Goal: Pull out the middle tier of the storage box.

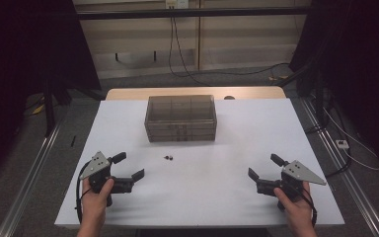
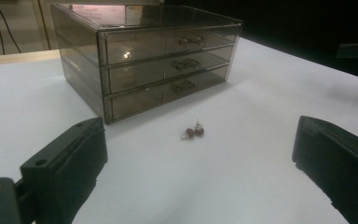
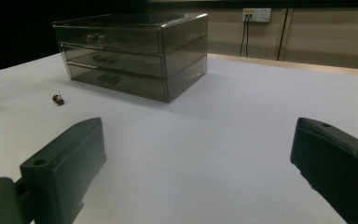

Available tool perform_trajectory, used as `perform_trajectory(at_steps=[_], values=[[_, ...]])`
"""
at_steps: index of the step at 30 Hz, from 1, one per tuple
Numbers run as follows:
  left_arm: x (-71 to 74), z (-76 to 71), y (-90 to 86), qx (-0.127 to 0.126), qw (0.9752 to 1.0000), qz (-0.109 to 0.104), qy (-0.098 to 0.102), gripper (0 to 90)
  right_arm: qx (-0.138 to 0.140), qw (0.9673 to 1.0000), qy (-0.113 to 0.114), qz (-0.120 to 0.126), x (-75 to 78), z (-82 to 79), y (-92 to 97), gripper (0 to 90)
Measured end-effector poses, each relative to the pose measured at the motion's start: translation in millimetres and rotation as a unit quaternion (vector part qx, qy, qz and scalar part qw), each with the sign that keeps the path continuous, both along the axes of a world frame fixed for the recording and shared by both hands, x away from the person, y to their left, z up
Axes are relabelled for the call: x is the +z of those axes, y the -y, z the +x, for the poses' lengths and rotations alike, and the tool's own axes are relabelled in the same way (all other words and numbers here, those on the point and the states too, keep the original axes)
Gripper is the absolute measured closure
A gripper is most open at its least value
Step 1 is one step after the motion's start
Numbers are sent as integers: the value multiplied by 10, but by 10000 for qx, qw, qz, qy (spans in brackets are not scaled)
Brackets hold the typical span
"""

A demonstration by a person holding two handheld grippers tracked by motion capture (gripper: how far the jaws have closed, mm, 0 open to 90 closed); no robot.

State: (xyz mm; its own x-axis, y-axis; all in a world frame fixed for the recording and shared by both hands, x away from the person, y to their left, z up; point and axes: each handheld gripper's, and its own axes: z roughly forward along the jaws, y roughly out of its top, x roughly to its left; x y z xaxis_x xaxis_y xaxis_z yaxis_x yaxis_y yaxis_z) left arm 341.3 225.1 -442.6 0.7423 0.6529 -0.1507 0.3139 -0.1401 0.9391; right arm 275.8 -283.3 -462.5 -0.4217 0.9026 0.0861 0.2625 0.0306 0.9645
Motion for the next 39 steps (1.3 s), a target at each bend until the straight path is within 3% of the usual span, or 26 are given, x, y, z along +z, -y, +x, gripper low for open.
perform_trajectory(at_steps=[18,26,30,31,34,36,39], values=[[43,62,184,-182,9998,-29,-113,32,61,10000,28,-68,22,-47,8,30],[71,139,309,-255,9995,107,-182,44,33,10000,-15,-12,16,-46,27,30],[76,179,365,-381,9989,146,-225,101,12,10000,-30,3,14,-47,23,30],[79,205,390,-396,9986,251,-262,115,17,10000,-28,-3,14,-49,26,30],[81,235,418,-449,9982,256,-297,148,-2,10000,-13,6,15,-52,30,30],[71,288,460,-457,9976,417,-322,165,-17,10000,-24,-5,10,-48,41,30],[44,322,483,-512,9970,460,-362,207,-32,10000,-40,23,8,-45,46,30]])
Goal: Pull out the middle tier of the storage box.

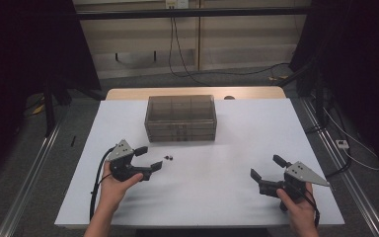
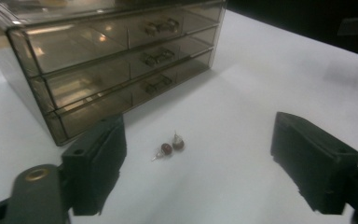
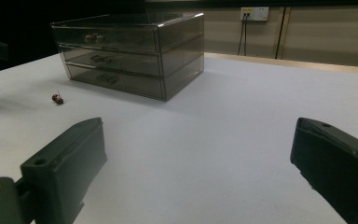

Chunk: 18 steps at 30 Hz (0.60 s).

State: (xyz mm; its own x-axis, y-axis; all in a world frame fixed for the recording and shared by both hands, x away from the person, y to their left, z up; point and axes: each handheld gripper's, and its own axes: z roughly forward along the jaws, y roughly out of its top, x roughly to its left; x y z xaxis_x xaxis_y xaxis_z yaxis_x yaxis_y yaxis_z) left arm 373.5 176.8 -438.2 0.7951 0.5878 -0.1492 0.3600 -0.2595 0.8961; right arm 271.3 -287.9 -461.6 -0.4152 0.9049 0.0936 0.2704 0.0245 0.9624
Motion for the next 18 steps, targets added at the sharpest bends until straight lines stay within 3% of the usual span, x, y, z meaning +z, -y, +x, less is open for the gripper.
perform_trajectory(at_steps=[2,13,18], values=[[-33,50,36,-43,9998,186,-32,228,-8,10000,-1,-3,1,-1,1,30],[-131,282,115,-58,9988,406,-253,387,-24,10000,-32,13,-1,1,4,30],[-169,361,158,-132,9976,595,-342,403,-21,10000,-32,8,-4,5,4,30]])
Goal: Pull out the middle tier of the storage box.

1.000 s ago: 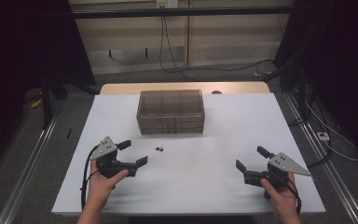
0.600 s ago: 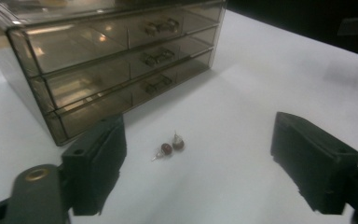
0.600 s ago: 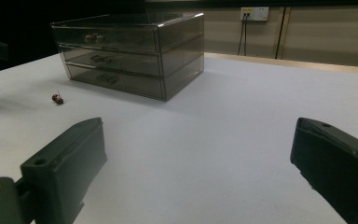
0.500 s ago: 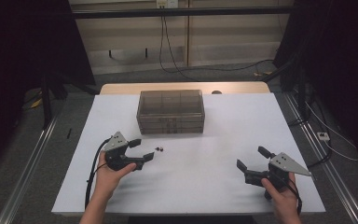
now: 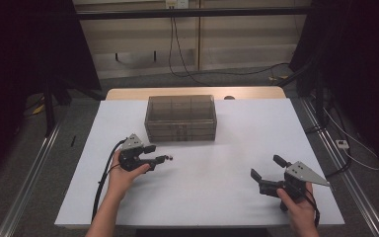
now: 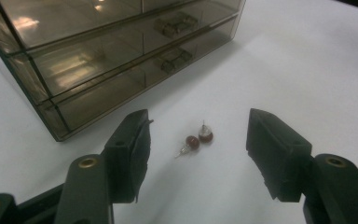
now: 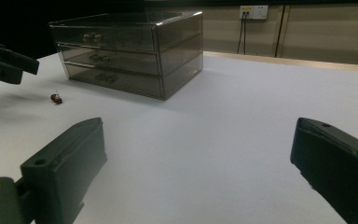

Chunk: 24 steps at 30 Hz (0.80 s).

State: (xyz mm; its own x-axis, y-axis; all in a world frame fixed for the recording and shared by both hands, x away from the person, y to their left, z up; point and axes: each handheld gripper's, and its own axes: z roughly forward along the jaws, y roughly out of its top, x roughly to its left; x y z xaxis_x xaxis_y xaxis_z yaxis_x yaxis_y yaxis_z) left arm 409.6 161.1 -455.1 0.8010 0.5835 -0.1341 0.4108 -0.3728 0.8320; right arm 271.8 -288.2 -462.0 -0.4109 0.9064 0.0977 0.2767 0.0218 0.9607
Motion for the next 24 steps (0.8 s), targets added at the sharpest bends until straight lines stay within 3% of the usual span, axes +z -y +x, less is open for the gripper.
perform_trajectory(at_steps=[10,24], values=[[-95,168,163,-293,9988,333,-225,489,-1,10000,-20,5,-4,5,8,31],[-160,218,216,-436,9965,627,-344,620,10,10000,-42,12,-8,10,8,32]])
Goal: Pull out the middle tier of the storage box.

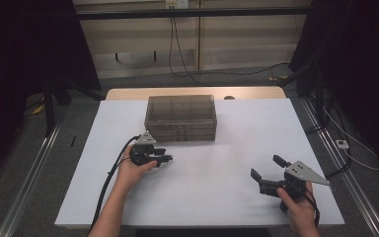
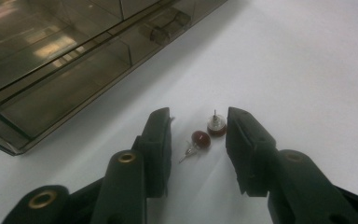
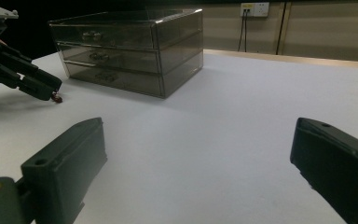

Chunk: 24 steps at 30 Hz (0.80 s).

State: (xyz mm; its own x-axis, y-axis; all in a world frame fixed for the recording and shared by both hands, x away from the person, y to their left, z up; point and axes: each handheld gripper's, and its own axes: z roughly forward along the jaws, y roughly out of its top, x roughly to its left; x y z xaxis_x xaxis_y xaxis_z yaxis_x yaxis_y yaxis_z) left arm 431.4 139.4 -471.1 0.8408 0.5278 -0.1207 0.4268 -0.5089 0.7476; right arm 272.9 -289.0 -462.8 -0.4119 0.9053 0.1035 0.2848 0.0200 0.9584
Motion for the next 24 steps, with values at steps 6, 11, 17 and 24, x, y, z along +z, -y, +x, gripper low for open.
perform_trajectory(at_steps=[6,11,17,24], values=[[-8,-10,47,-141,9998,144,10,694,-12,10000,-4,0,-1,-1,4,32],[-8,-25,53,-155,9998,160,18,764,-4,10000,-26,-7,-2,-1,1,32],[10,-56,56,-169,9996,194,-72,800,-12,10000,-33,-11,-2,-4,-1,33],[90,-141,-113,-45,9998,104,-162,804,-27,10000,-11,-10,1,-10,11,34]])
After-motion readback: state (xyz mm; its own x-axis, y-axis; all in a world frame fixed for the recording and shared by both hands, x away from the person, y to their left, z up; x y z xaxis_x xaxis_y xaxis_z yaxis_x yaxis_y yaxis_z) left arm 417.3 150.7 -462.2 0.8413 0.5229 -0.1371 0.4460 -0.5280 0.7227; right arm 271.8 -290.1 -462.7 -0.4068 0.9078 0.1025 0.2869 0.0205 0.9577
